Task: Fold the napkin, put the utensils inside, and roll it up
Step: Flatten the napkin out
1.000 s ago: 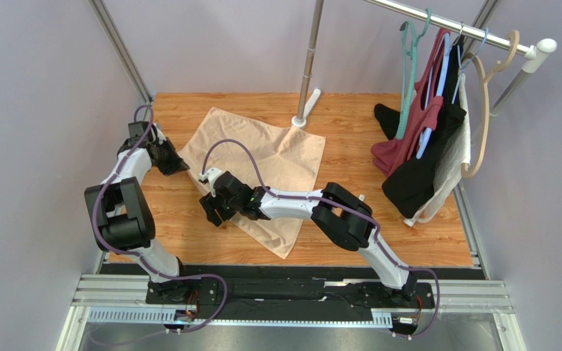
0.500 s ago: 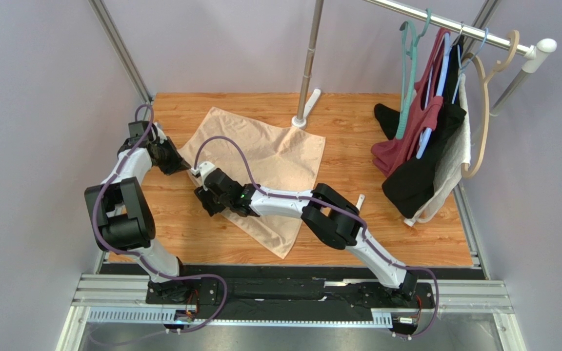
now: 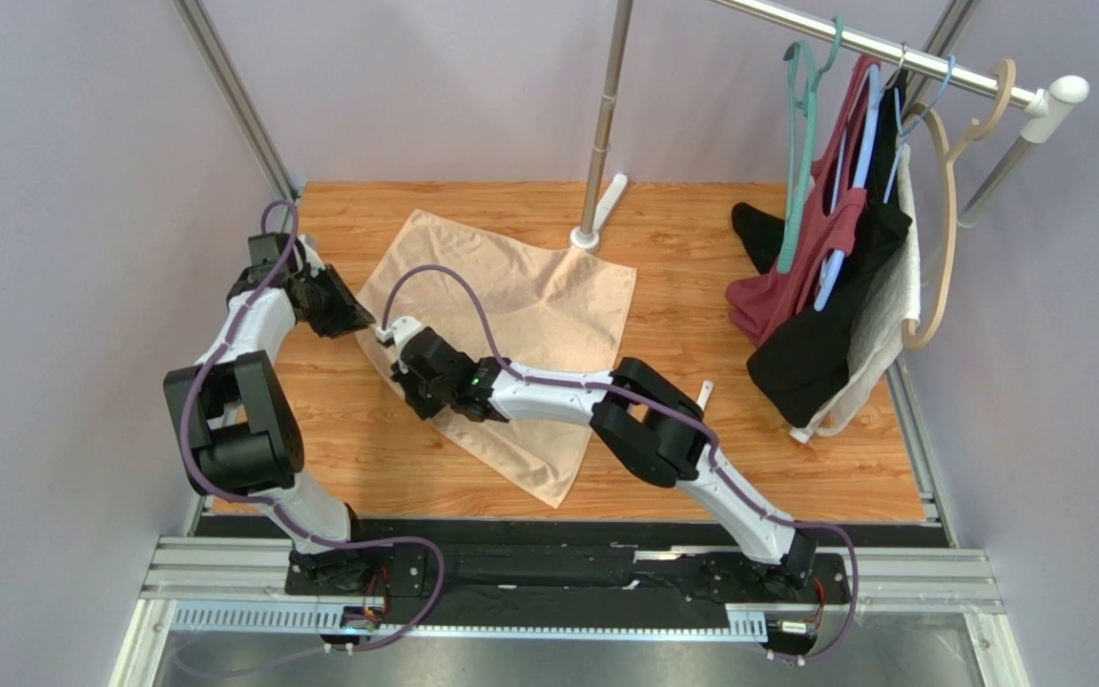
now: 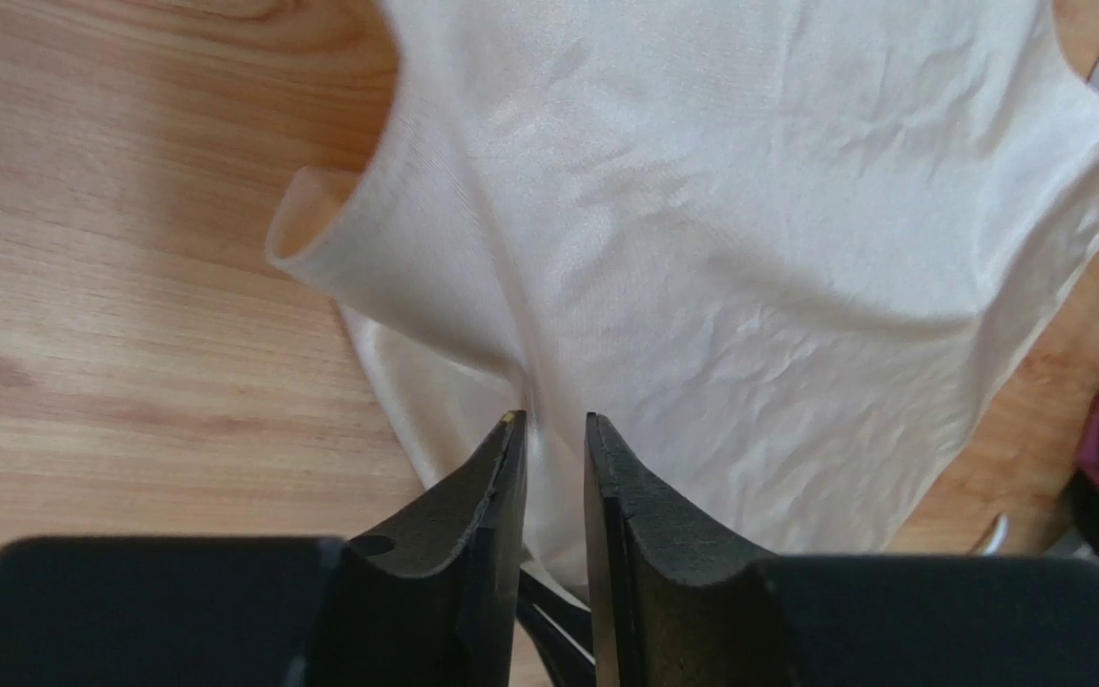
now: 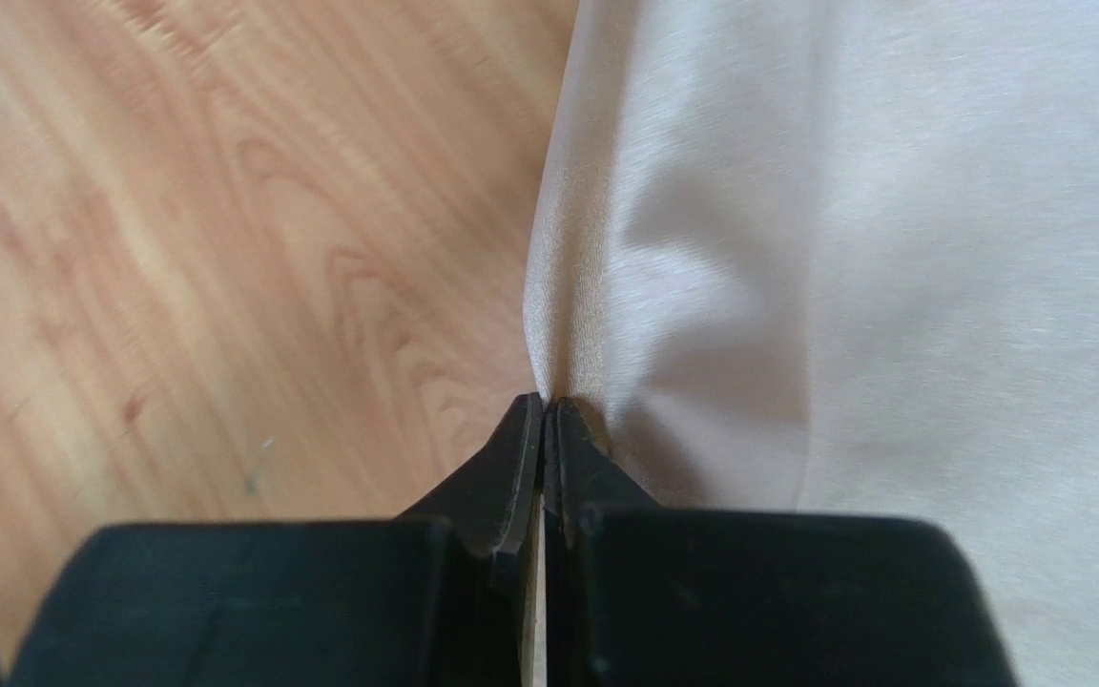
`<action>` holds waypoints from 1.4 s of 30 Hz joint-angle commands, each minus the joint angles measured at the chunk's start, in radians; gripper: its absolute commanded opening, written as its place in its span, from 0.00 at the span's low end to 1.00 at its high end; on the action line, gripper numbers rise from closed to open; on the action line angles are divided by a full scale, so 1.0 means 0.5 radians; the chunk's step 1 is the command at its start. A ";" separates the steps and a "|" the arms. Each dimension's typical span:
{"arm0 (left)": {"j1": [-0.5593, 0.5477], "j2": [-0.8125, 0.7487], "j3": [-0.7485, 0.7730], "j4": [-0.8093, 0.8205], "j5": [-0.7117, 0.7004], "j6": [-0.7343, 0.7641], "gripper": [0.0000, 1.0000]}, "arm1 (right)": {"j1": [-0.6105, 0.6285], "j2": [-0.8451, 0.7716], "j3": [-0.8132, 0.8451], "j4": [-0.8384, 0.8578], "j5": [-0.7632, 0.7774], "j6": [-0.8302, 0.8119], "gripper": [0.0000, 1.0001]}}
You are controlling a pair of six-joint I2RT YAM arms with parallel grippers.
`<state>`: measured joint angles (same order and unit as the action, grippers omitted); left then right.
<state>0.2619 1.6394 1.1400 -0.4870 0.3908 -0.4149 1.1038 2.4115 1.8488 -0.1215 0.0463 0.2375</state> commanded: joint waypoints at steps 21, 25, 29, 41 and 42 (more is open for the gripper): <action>0.041 -0.318 0.131 -0.085 -0.190 0.115 0.61 | 0.011 -0.255 -0.329 0.509 -1.219 0.794 0.00; 0.056 -0.343 0.125 -0.075 -0.180 0.112 0.61 | -0.054 -0.307 -0.510 0.947 -1.249 1.070 0.00; 0.059 -0.349 0.119 -0.066 -0.168 0.106 0.61 | -0.075 -0.313 -0.556 1.007 -1.231 1.078 0.00; 0.017 -0.474 0.107 -0.112 -0.257 0.277 0.63 | -0.081 -0.781 -0.838 0.529 -0.811 0.556 0.57; -0.008 -0.496 0.101 -0.112 -0.278 0.302 0.63 | -0.088 -0.828 -0.878 0.425 -0.747 0.492 0.58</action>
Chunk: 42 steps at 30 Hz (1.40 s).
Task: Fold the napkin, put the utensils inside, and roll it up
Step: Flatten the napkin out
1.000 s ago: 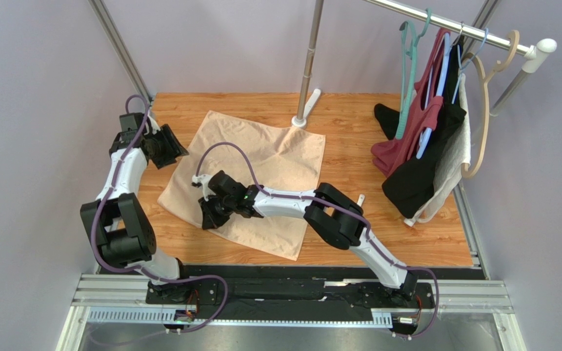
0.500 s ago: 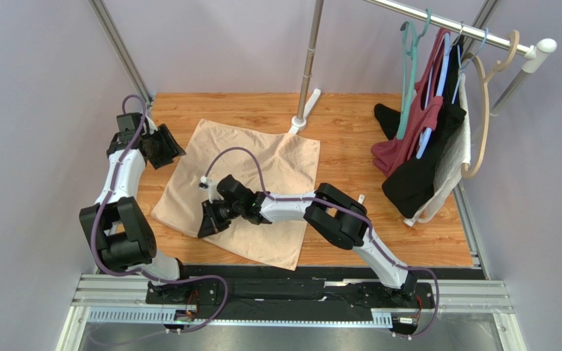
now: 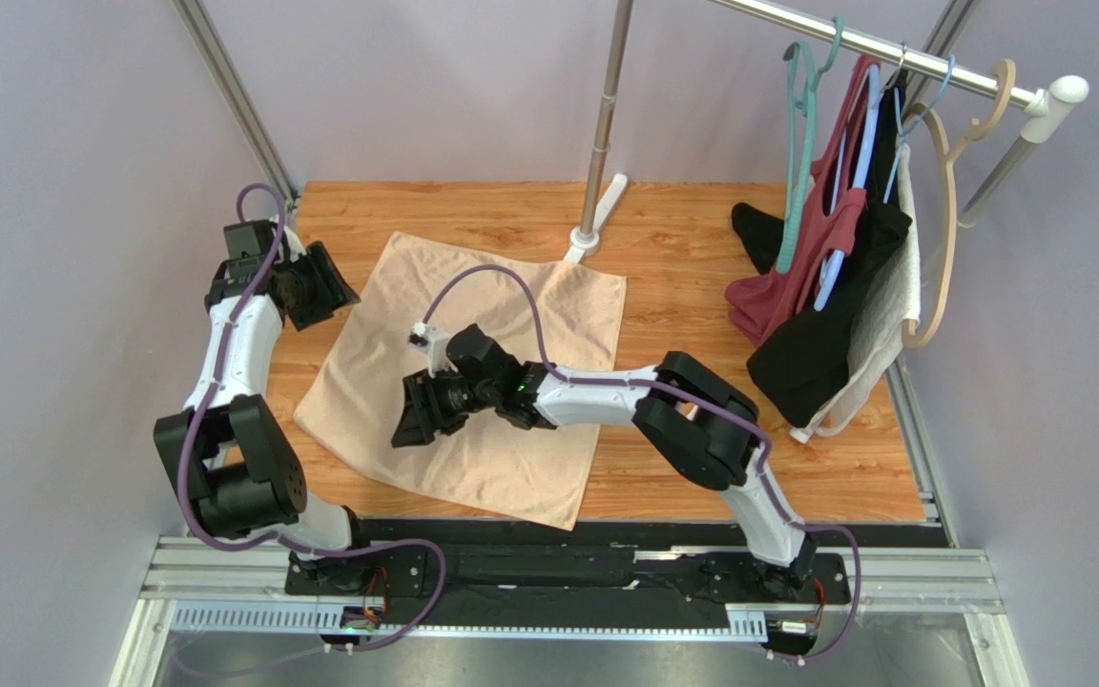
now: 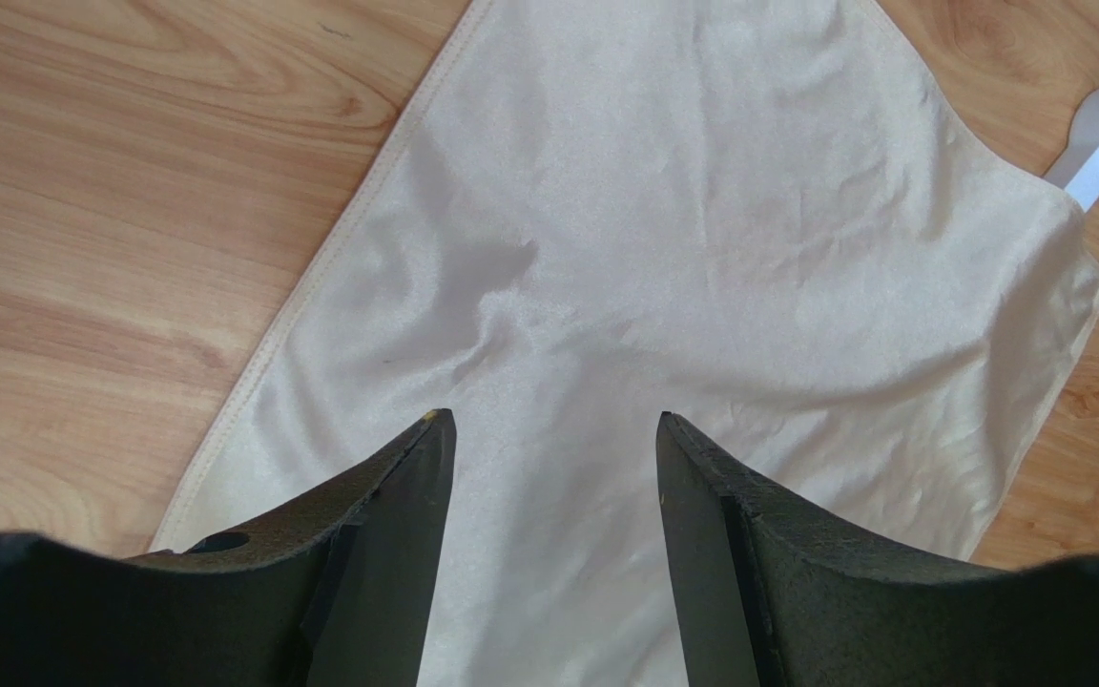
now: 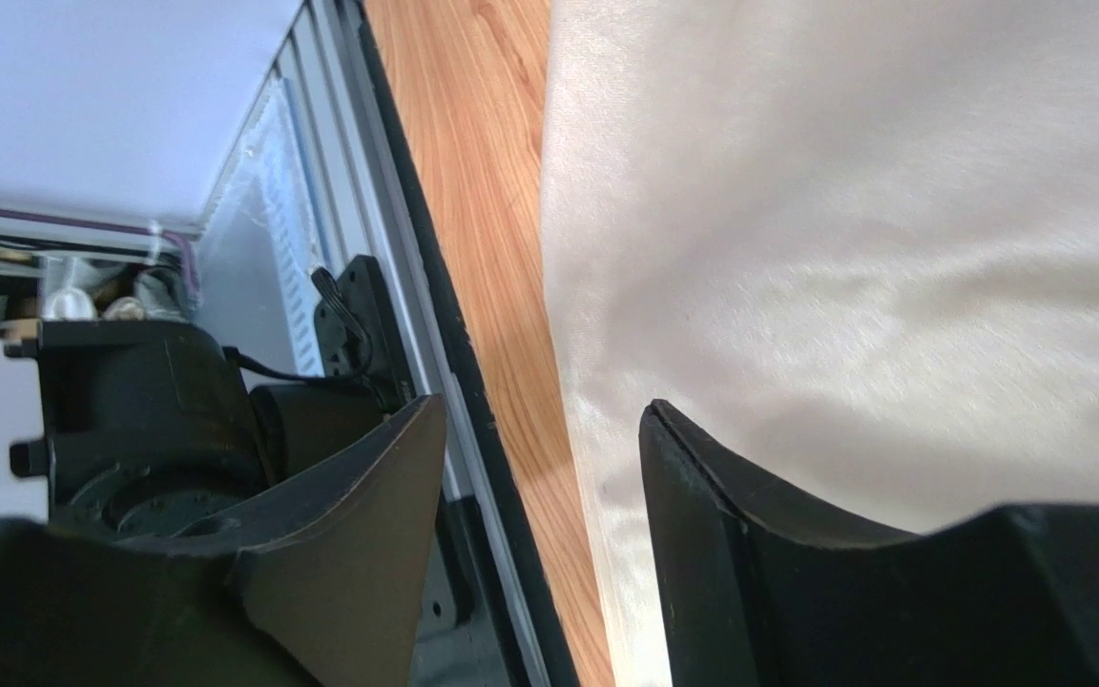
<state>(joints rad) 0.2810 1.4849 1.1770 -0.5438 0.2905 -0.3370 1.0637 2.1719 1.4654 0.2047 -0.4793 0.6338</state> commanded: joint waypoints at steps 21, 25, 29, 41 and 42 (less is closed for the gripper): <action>-0.292 -0.635 -0.890 0.271 -1.090 -0.844 0.81 | -0.459 -0.472 -0.550 -0.639 0.523 -0.412 0.58; -0.019 -0.730 -1.053 0.364 -0.894 -0.891 0.81 | -0.462 -0.432 -0.501 -0.676 0.535 -0.403 0.58; 0.118 -0.697 -1.120 0.406 -0.857 -0.961 0.81 | -0.462 -0.423 -0.507 -0.676 0.526 -0.372 0.58; 0.325 -0.884 -1.320 0.355 -0.955 -1.130 0.76 | -0.462 -0.417 -0.452 -0.744 0.523 -0.393 0.58; 0.331 -0.877 -1.314 0.324 -0.995 -1.151 0.76 | -0.462 -0.411 -0.443 -0.741 0.517 -0.393 0.58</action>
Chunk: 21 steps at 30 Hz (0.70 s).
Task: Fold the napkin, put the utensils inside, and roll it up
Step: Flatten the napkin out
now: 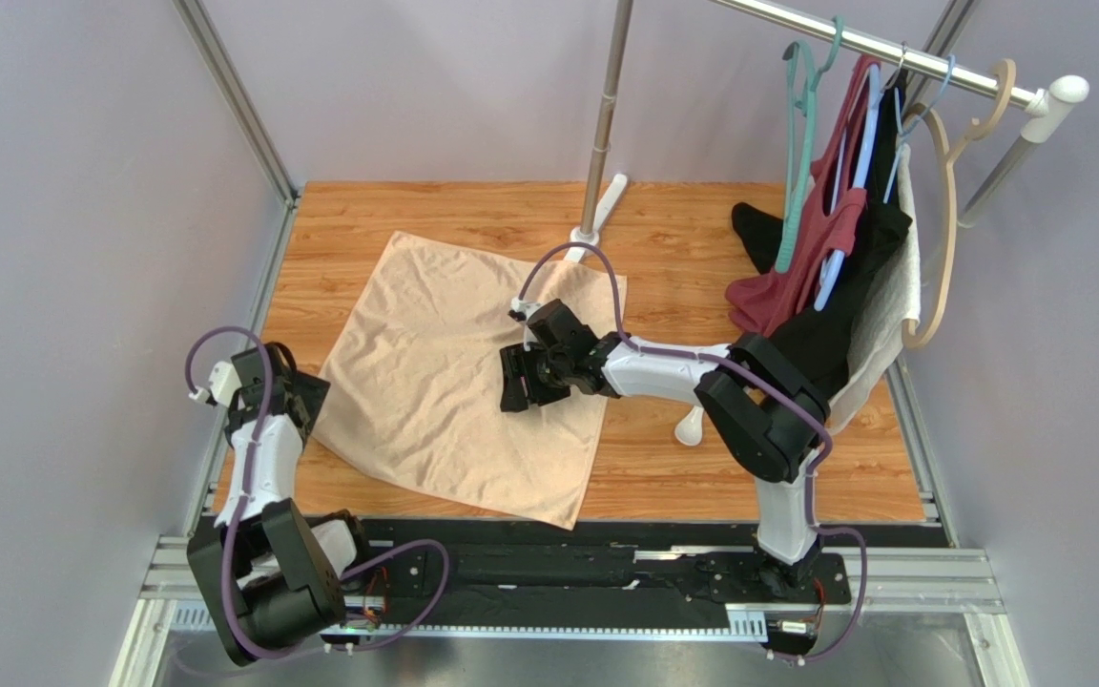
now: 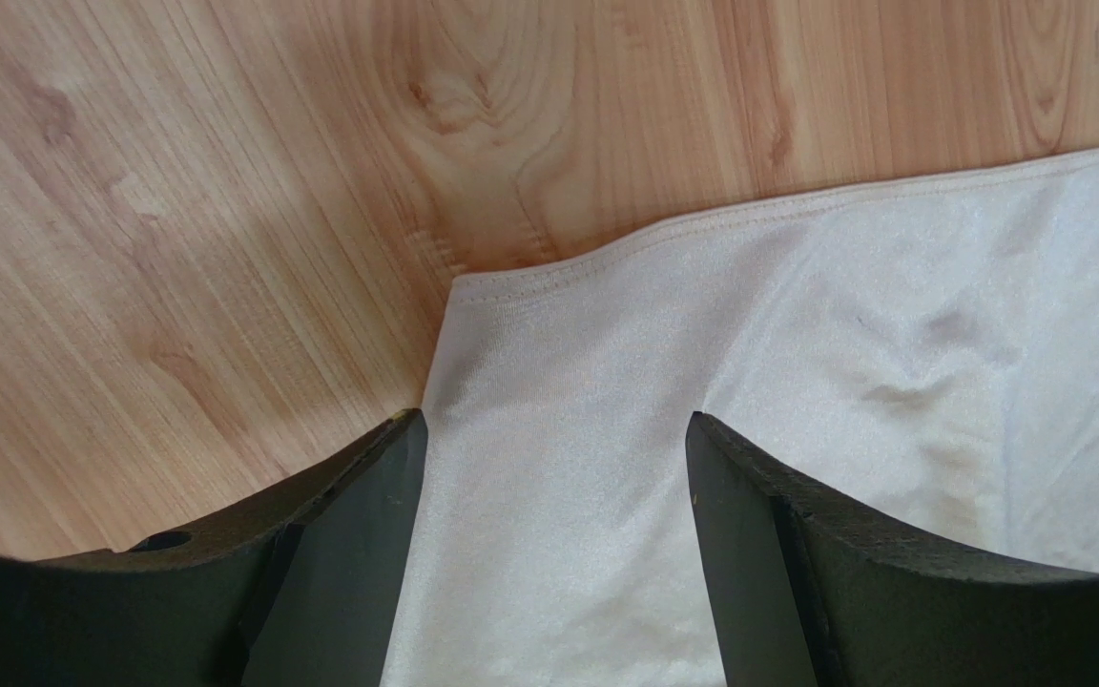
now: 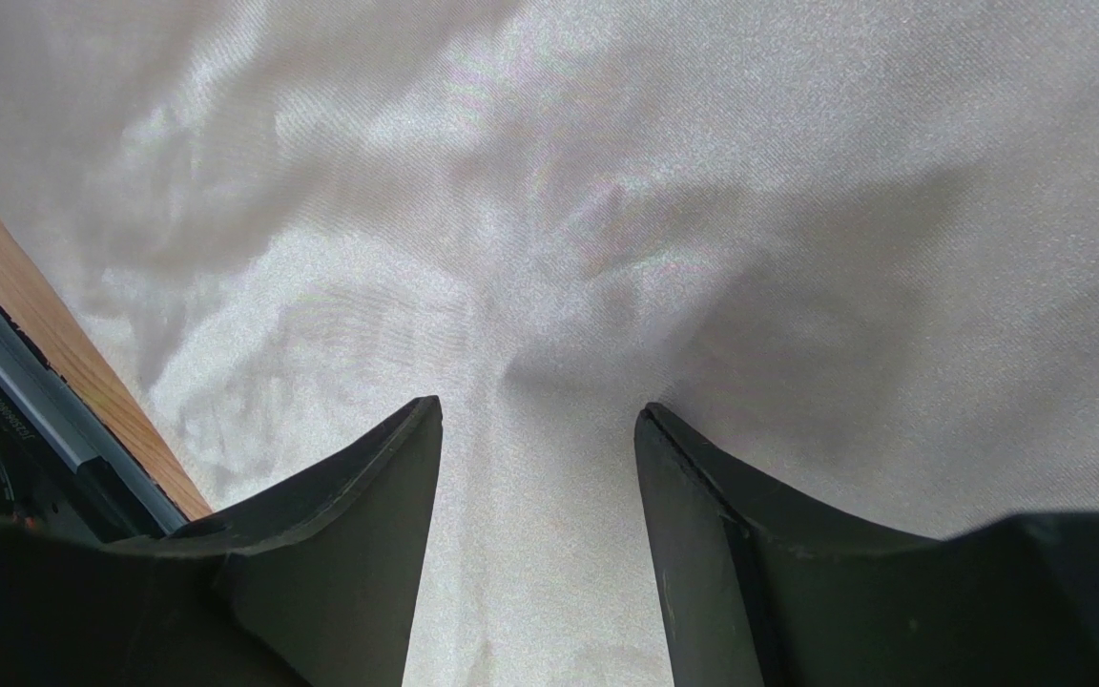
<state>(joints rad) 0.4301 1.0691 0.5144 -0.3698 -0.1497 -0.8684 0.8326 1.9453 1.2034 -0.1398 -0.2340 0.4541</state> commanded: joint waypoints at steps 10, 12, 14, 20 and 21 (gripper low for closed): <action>0.045 -0.126 -0.072 -0.043 -0.195 -0.122 0.75 | -0.002 0.064 0.094 -0.058 -0.007 -0.034 0.58; 0.048 -0.043 -0.066 -0.012 -0.130 -0.116 0.75 | 0.001 0.039 0.091 -0.058 -0.004 -0.034 0.58; 0.072 0.046 -0.041 0.003 -0.090 -0.101 0.74 | 0.001 0.021 0.081 -0.055 0.008 -0.037 0.58; 0.075 0.114 -0.032 0.120 0.032 -0.018 0.55 | 0.001 -0.013 0.100 -0.058 0.020 -0.040 0.58; 0.076 0.114 -0.038 0.144 0.075 0.003 0.47 | 0.001 -0.010 0.109 -0.055 0.014 -0.043 0.58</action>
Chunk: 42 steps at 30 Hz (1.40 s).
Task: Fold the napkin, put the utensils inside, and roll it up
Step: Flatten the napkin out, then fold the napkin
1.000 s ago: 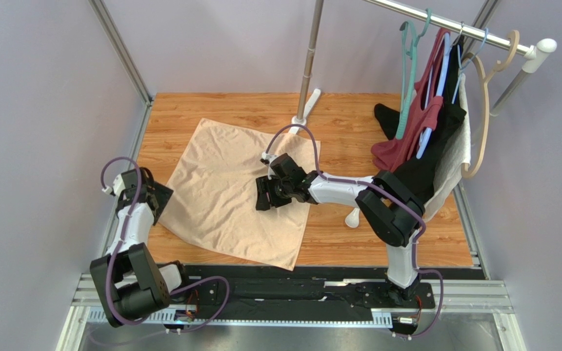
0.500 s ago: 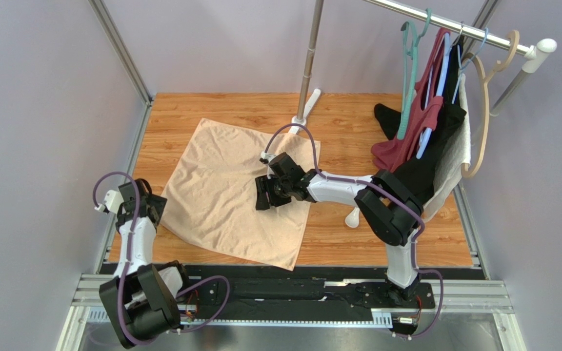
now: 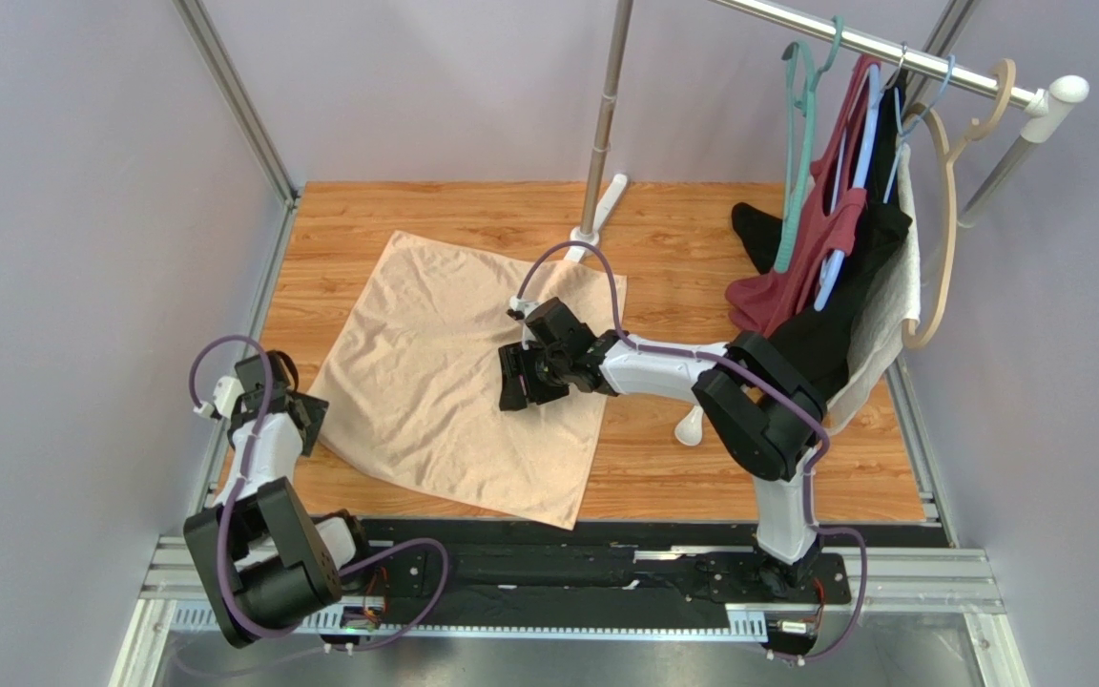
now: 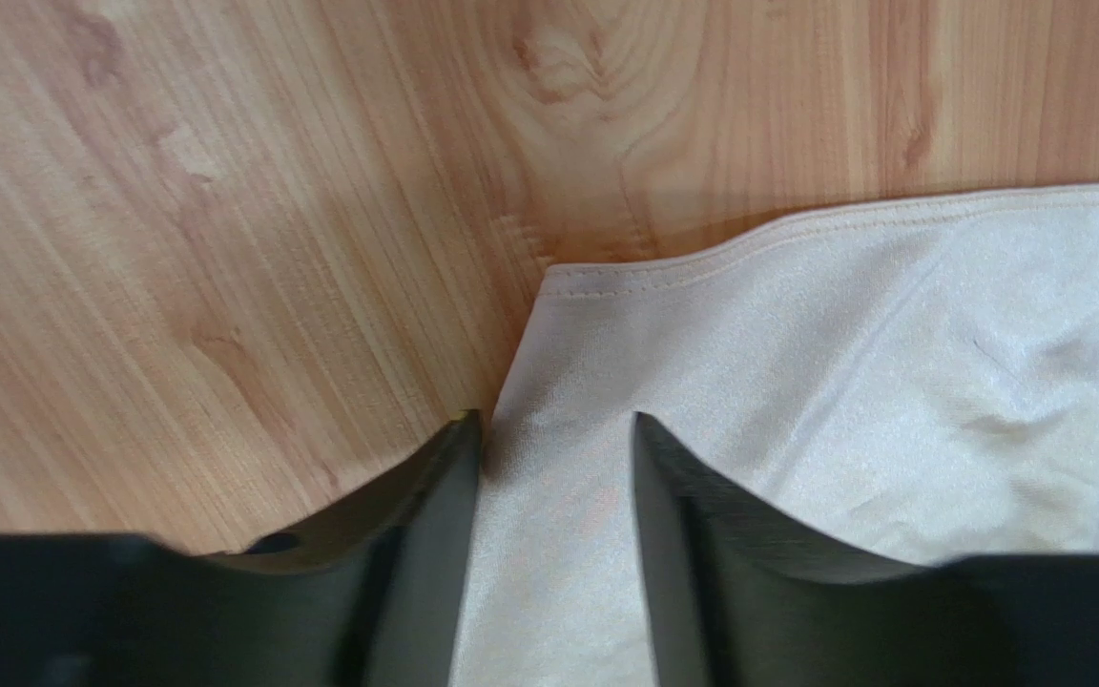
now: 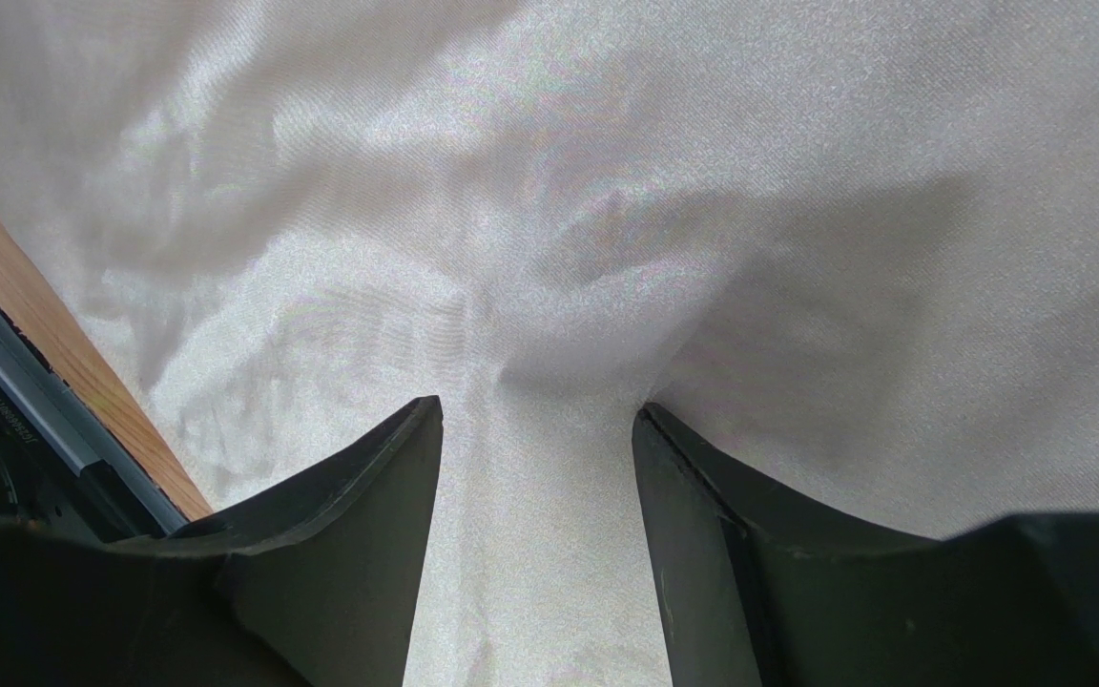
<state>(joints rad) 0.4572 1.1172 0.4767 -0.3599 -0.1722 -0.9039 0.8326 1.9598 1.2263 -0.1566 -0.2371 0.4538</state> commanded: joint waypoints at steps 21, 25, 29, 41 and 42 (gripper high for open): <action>-0.184 -0.563 0.231 -0.201 -0.254 0.265 0.79 | -0.002 -0.014 0.109 -0.098 0.075 -0.070 0.57; -0.184 -0.528 0.271 -0.185 -0.199 0.286 0.80 | -0.002 -0.072 0.091 -0.119 0.100 -0.073 0.57; -0.187 -0.565 0.338 -0.164 0.000 0.375 0.80 | -0.033 -0.170 0.134 -0.239 0.213 -0.134 0.58; -0.200 -0.053 0.959 -0.021 1.516 0.900 0.78 | -0.572 -0.131 0.517 -0.509 0.775 -0.248 0.57; -0.200 -0.047 0.925 0.072 1.526 0.903 0.78 | -0.600 -0.061 0.548 -0.518 0.805 -0.251 0.57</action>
<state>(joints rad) 0.3637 1.0828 1.0214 -0.4305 0.3542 -0.4652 0.5858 1.8683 1.4010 -0.3733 0.0387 0.3641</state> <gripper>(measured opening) 0.784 0.576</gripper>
